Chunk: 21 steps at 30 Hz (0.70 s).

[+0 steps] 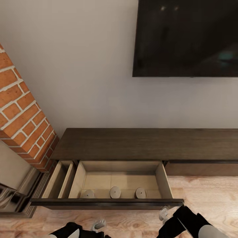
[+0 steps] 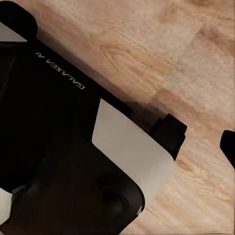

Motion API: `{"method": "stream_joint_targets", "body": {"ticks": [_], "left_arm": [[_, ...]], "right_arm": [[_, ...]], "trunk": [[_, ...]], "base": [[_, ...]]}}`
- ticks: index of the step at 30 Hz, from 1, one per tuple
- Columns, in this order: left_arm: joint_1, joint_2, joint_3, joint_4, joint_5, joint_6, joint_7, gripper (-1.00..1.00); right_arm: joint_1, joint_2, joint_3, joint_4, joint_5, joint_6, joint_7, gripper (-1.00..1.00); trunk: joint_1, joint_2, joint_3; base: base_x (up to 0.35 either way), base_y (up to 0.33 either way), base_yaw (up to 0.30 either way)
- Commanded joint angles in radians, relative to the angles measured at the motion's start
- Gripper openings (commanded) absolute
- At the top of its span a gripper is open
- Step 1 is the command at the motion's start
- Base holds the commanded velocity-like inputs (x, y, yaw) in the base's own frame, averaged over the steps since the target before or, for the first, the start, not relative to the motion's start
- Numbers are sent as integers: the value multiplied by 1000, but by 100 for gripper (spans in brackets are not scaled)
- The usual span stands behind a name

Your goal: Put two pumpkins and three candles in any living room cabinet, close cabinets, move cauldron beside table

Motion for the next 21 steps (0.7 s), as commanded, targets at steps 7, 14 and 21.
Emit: {"method": "stream_joint_targets", "body": {"ticks": [7, 14, 21], "left_arm": [[48, -57, 2, 6, 6, -193, 351, 100], [78, -84, 4, 7, 12, -438, 689, 100], [79, -81, 9, 10, 9, -554, 751, 100]], "right_arm": [[94, 104, -3, 30, -5, -150, -369, 100], [118, 217, -9, 264, -20, -645, -830, 100], [119, 262, -22, 295, -99, -726, -917, 100]], "trunk": [[0, 0, 0], [0, 0, 0], [0, 0, 0]], "base": [[0, 0, 0], [0, 0, 0], [0, 0, 0]]}}
